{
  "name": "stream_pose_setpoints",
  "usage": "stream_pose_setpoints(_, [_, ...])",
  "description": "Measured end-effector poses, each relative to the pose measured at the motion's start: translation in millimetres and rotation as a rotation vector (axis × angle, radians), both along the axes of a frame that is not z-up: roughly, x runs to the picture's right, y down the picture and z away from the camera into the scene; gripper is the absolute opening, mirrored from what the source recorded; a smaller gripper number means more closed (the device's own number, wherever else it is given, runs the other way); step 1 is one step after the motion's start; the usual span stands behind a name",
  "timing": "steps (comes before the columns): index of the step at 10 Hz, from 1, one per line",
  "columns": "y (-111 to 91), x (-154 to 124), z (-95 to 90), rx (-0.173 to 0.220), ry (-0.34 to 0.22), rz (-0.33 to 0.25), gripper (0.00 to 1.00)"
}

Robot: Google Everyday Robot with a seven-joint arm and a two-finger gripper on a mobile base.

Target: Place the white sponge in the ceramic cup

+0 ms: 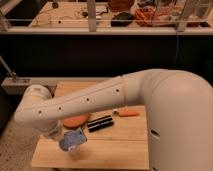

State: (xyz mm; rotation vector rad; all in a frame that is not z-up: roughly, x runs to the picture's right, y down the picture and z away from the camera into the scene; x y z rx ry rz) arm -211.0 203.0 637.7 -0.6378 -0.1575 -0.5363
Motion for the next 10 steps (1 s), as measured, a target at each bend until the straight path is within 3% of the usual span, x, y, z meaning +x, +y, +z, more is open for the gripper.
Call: stream_pose_setpoints(10, [2.2, -1.8, 3.0, 0.007, -0.015, 0.023, 0.07])
